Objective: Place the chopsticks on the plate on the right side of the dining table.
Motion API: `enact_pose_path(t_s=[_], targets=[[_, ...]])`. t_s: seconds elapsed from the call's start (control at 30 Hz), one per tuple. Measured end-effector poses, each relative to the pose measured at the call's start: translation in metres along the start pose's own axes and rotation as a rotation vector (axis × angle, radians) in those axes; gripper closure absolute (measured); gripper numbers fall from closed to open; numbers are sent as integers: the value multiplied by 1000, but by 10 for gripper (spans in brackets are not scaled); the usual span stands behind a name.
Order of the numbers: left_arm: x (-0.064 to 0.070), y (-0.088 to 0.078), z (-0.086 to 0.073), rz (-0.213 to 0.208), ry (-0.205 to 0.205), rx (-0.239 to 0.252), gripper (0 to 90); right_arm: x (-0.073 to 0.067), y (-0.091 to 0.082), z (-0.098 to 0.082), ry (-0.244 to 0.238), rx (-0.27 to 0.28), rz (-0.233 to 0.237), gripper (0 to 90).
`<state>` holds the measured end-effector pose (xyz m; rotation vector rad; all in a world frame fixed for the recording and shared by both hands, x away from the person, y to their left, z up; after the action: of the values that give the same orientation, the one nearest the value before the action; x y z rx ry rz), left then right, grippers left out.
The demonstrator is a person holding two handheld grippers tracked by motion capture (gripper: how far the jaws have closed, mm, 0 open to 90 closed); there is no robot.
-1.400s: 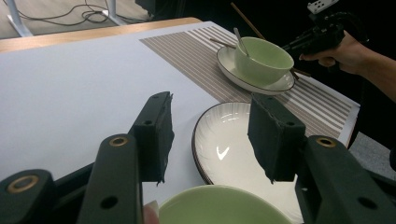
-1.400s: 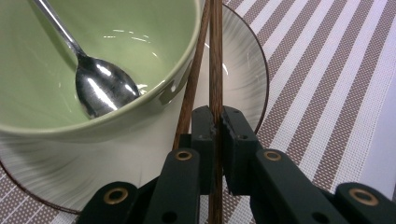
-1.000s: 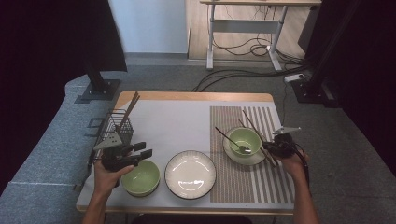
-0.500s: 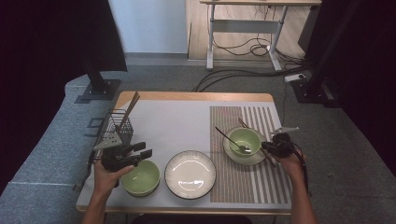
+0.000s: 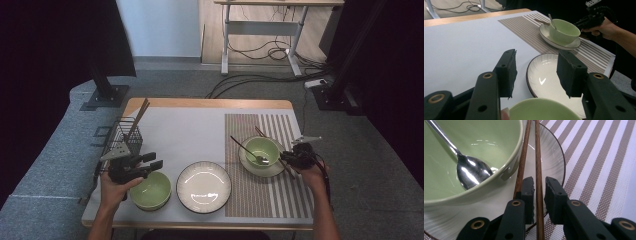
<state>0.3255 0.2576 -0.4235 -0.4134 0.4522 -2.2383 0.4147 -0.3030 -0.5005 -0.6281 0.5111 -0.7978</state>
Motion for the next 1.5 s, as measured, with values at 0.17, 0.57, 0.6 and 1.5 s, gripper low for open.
enact_pose_path(t_s=[0.17,0.57,0.6,1.5], targets=[[0,0,0,-1,0,0,503,-1,-6,-1,2,7,-3,727],[0,1,0,-2,1,-3,503,-9,-16,-5,-20,20,42,635],[0,1,0,-2,1,-3,504,-9,-16,-5,-20,18,42,632],[0,-1,0,1,0,1,506,-14,-18,-4,10,3,67,573]])
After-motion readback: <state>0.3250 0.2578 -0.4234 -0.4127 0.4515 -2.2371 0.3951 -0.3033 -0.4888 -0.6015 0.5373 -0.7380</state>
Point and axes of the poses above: each handheld gripper's, and its own axes: y roughly forward along the jaws, z roughly out of its top, x roughly to its right, the point moved 1 cm from there along y, roughly forward along the jaws, and after that the axes turned 11 degrees about z, right-handed, at the moved point
